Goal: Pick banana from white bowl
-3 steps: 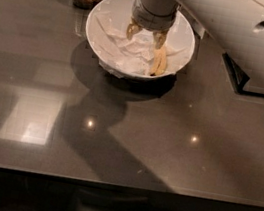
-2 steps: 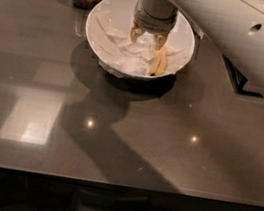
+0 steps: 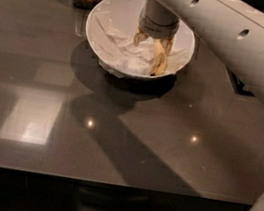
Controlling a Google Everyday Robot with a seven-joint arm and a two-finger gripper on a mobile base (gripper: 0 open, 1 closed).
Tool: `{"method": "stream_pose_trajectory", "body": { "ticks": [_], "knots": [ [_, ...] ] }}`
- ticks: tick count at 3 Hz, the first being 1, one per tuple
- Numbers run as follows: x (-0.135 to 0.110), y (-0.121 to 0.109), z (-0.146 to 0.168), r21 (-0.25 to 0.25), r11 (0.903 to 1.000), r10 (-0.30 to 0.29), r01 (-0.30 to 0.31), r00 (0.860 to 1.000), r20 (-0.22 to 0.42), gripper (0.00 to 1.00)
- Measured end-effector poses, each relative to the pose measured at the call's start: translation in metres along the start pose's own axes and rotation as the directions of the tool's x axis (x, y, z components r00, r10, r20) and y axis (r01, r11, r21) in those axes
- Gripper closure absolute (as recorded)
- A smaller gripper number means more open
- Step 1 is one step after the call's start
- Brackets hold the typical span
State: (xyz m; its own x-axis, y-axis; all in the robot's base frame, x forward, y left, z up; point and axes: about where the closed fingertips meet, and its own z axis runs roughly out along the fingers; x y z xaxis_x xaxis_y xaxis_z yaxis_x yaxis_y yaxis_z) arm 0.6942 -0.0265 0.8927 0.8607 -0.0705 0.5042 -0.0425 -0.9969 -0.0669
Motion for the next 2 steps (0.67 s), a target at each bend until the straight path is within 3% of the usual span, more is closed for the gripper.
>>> {"method": "stream_pose_trajectory", "body": {
  "ticks": [2],
  "knots": [
    [0.003, 0.015, 0.029, -0.062, 0.9975, -0.03, 0.032, 0.999, 0.03, 0.42]
  ]
}}
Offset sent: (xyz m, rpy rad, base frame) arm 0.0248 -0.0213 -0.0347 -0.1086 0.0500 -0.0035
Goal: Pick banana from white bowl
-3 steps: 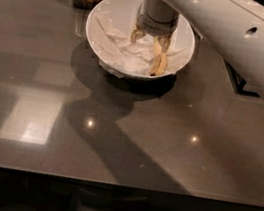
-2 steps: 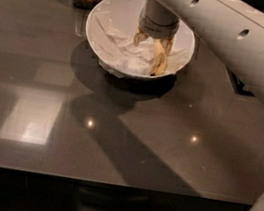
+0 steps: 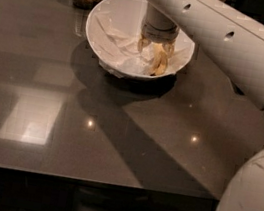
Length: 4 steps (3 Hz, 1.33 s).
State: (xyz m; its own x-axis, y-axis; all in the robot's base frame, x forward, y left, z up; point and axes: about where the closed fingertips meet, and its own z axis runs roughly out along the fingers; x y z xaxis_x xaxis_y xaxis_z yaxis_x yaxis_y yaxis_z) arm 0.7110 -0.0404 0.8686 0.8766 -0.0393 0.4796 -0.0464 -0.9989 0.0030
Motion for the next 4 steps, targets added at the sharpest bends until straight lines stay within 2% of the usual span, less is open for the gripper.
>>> {"method": "stream_pose_trajectory", "body": {
  "ticks": [1, 2, 3, 4],
  "knots": [
    [-0.0002, 0.0065, 0.0092, -0.031, 0.9995, -0.012, 0.012, 1.0, 0.014, 0.42],
    [-0.0022, 0.0104, 0.0141, -0.047, 0.9988, -0.014, 0.015, 1.0, 0.023, 0.5],
    [-0.0055, 0.0136, 0.0159, -0.062, 0.998, -0.012, 0.014, 1.0, 0.028, 0.69],
    [-0.0079, 0.0153, 0.0133, -0.071, 0.9975, -0.008, 0.009, 1.0, 0.025, 0.92]
  ]
}}
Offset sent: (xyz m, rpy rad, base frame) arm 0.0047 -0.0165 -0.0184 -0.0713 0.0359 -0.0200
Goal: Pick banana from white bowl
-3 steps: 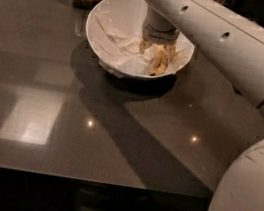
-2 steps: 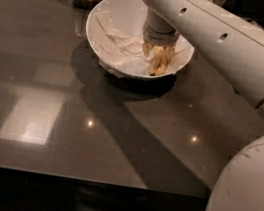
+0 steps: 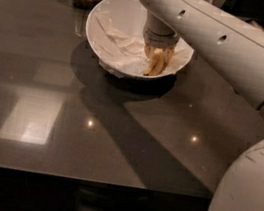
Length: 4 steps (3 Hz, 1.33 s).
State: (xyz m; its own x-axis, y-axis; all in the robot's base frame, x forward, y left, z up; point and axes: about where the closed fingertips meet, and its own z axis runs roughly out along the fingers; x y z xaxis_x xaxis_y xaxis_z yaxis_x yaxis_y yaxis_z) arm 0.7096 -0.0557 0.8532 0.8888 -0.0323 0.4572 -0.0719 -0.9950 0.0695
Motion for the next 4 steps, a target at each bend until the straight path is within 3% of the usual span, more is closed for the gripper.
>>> {"method": "stream_pose_trajectory", "body": {
  "ticks": [1, 2, 3, 4],
  "knots": [
    [0.001, -0.001, -0.011, 0.025, 0.9995, 0.022, -0.022, 1.0, -0.004, 1.0],
    [0.006, 0.002, -0.029, 0.116, 0.9878, 0.103, -0.104, 0.995, 0.02, 1.0],
    [0.01, 0.0, -0.058, 0.261, 0.9399, 0.21, -0.22, 0.975, 0.065, 1.0],
    [0.01, 0.001, -0.085, 0.414, 0.8457, 0.306, -0.336, 0.942, 0.14, 1.0]
  ]
}}
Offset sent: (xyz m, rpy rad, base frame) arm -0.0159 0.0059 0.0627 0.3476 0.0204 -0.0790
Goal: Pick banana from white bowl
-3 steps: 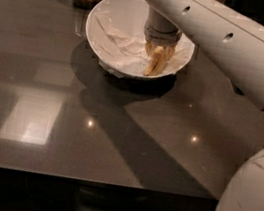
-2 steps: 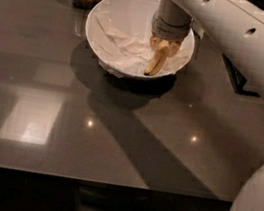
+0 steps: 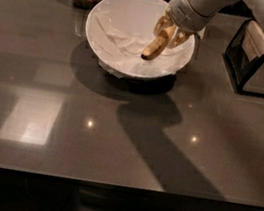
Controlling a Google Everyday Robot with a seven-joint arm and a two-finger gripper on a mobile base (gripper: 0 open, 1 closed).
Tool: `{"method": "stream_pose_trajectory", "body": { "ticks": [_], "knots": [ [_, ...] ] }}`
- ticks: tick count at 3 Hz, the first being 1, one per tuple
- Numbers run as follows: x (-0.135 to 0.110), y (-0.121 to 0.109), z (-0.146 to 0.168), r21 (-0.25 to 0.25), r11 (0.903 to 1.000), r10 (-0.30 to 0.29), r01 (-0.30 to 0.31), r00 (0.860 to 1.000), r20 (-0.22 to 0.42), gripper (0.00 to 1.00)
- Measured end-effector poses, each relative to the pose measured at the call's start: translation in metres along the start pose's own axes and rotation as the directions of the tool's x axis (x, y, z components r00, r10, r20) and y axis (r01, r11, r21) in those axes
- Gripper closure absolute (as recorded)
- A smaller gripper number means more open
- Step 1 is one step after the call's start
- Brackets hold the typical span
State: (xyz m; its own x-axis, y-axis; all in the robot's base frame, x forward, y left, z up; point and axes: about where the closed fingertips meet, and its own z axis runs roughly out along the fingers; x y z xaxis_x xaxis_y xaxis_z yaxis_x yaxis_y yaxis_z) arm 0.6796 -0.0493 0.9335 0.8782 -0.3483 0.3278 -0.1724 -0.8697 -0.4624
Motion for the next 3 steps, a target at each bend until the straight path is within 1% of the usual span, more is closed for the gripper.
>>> {"method": "stream_pose_trajectory", "body": {
  "ticks": [1, 2, 3],
  "knots": [
    [-0.008, -0.005, -0.025, 0.112, 0.9906, 0.075, -0.078, 0.997, 0.03, 1.0],
    [-0.027, -0.006, -0.047, 0.148, 0.9841, 0.09, -0.098, 0.994, 0.062, 1.0],
    [-0.052, -0.006, -0.066, 0.147, 0.9854, 0.072, -0.086, 0.992, 0.101, 1.0]
  ]
}}
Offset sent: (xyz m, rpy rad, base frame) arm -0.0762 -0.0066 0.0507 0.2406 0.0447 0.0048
